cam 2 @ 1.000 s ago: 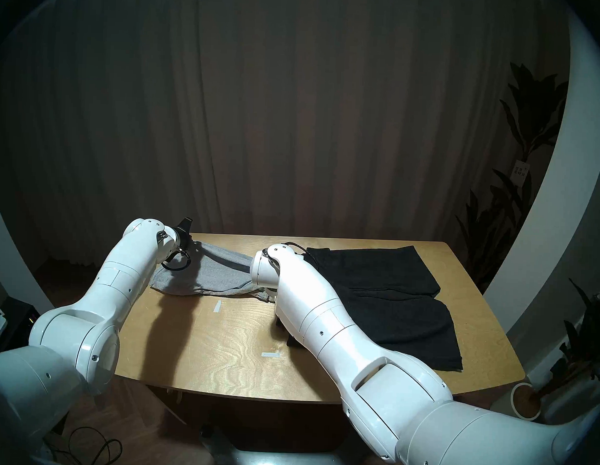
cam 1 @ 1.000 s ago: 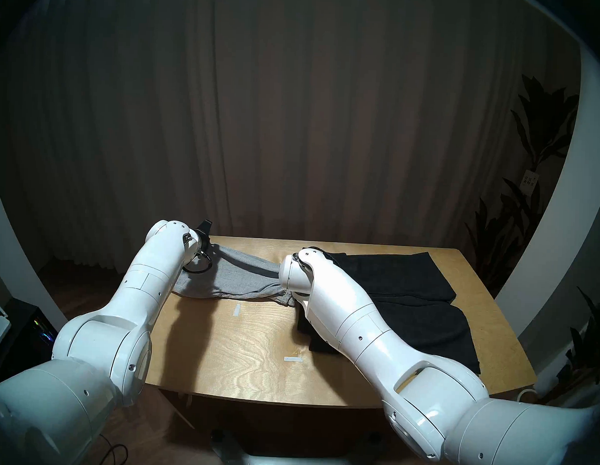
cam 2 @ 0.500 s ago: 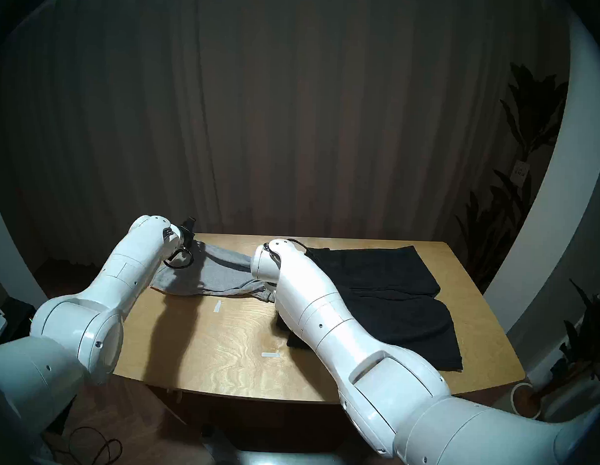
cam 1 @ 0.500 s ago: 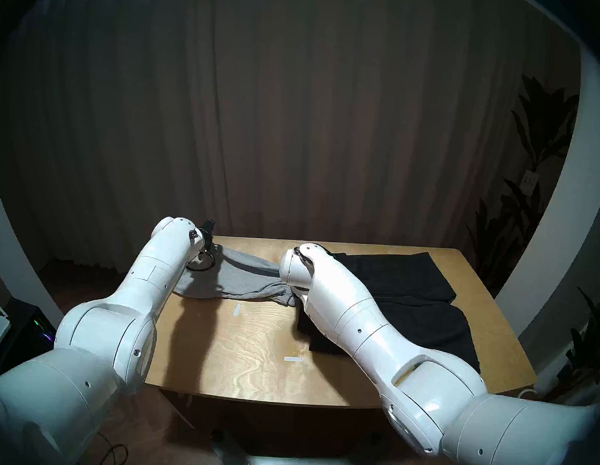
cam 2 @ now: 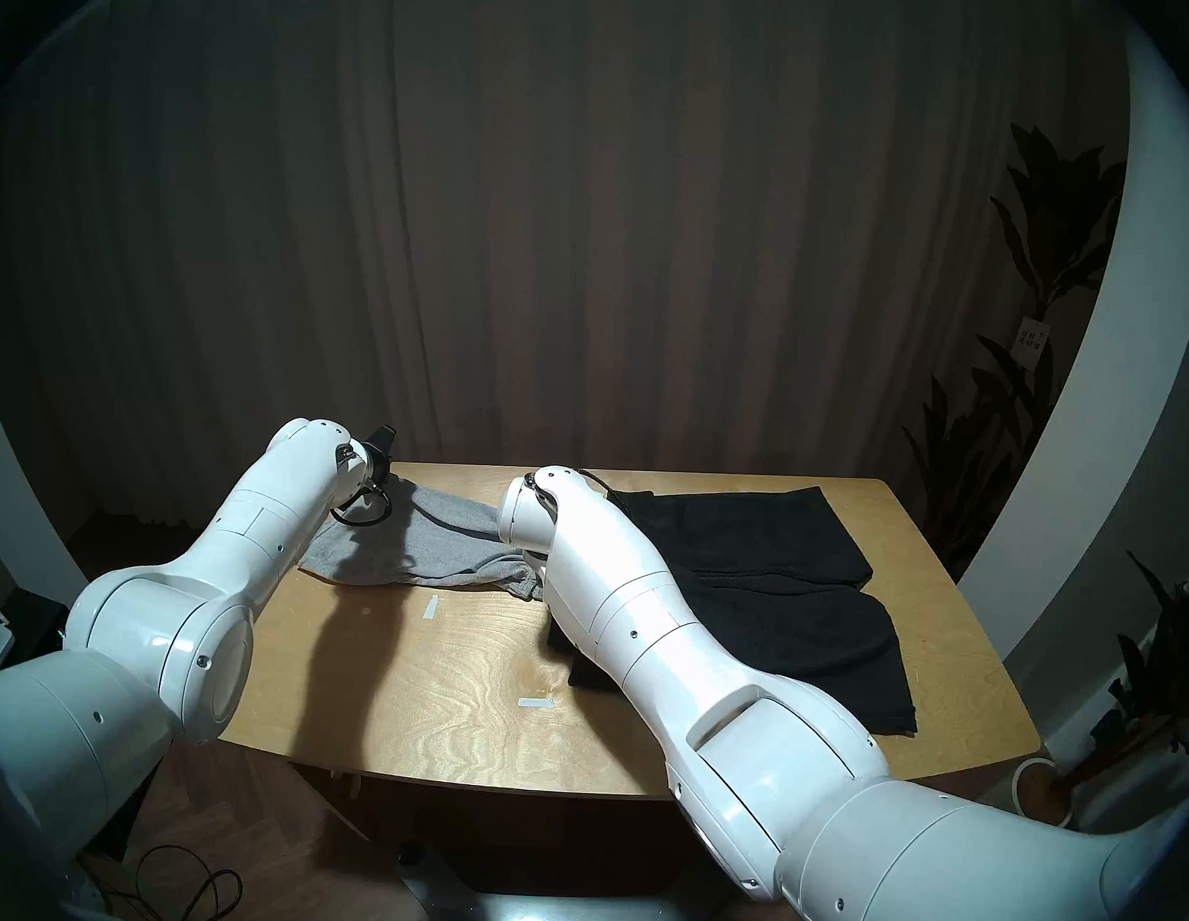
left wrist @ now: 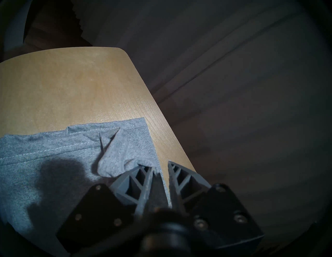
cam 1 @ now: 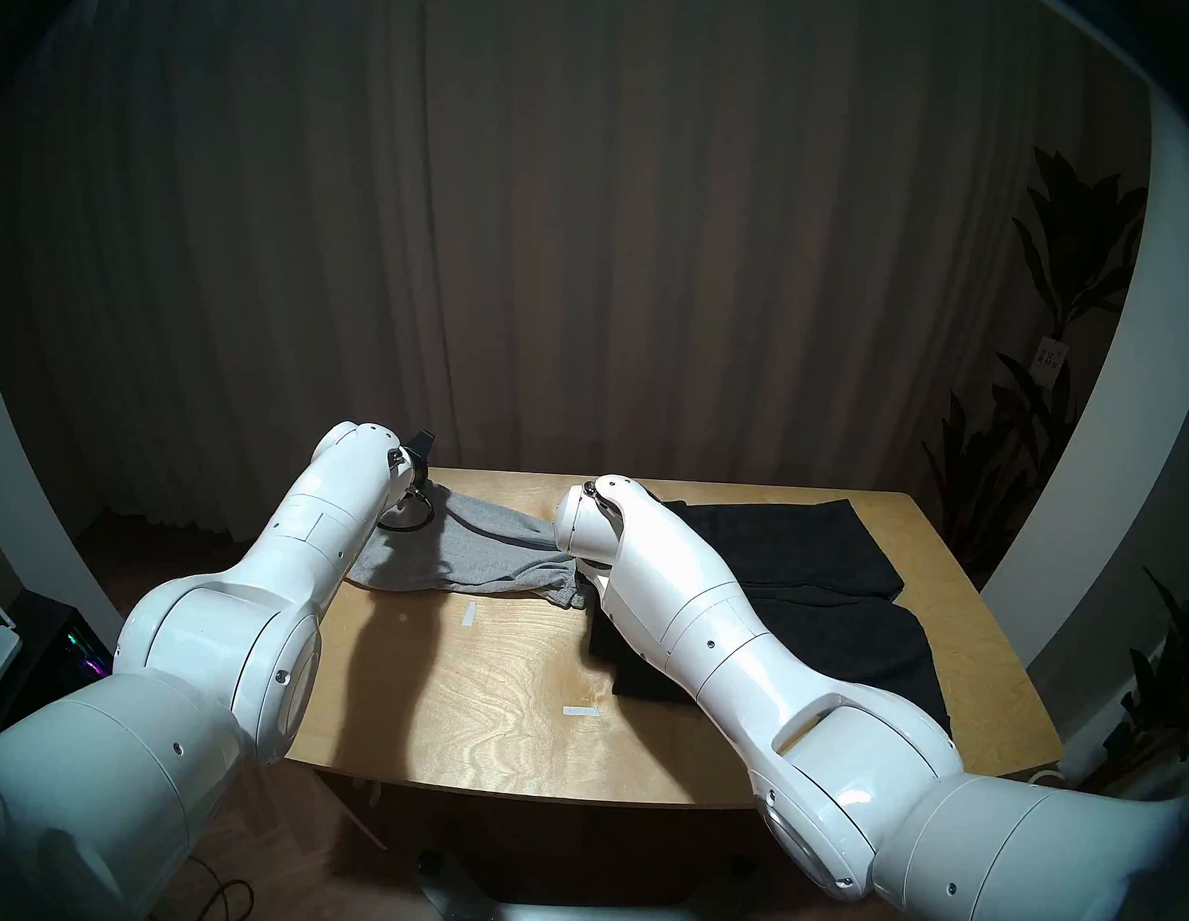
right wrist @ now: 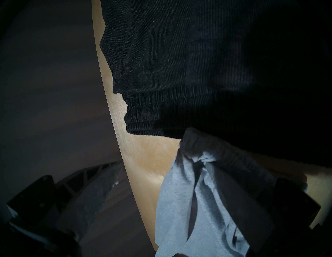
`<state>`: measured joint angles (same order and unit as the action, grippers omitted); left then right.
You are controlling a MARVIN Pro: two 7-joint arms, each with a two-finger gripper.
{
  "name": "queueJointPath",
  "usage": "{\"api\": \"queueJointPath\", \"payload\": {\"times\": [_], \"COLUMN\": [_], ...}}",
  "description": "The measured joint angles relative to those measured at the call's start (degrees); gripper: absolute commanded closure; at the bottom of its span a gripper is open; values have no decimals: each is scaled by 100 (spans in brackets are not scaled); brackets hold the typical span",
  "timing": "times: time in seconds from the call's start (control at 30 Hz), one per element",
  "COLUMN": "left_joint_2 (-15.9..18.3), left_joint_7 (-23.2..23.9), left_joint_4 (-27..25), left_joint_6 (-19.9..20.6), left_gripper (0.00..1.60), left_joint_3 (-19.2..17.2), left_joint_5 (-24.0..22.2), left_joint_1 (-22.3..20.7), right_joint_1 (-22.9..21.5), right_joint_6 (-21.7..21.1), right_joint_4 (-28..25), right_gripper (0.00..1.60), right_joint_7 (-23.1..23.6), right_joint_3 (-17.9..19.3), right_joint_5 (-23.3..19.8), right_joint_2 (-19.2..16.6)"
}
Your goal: Fold pants twice and stack them
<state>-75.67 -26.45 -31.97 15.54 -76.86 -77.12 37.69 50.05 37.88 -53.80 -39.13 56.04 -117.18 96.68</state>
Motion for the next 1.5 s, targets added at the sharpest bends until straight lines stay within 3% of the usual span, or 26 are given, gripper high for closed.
{"api": "queueJointPath", "payload": {"times": [0.03,0.1,0.17,0.23,0.5,0.57,1.5], "left_joint_2": [-8,-19,-34,-47,-92,-108,-237], "left_joint_7": [0,1,2,2,9,15,143], "left_joint_4": [17,42,75,108,224,258,522], "left_joint_6": [-7,-19,-33,-49,-109,-125,-347], "left_gripper": [50,58,44,50,26,0,0], "left_joint_3": [7,21,36,50,99,113,126], "left_joint_5": [8,21,36,49,94,107,183], "left_joint_1": [-17,-43,-75,-106,-202,-223,-534], "right_joint_1": [-6,-17,-29,-40,-80,-99,-427], "right_joint_6": [3,7,13,19,38,42,-63], "right_joint_4": [10,30,58,86,184,209,424], "right_gripper": [1,2,3,4,0,0,0], "right_joint_7": [5,12,25,38,87,104,350], "right_joint_3": [7,18,34,49,109,132,419], "right_joint_5": [-10,-27,-52,-75,-162,-187,-429], "right_joint_2": [4,9,16,21,38,40,45]}}
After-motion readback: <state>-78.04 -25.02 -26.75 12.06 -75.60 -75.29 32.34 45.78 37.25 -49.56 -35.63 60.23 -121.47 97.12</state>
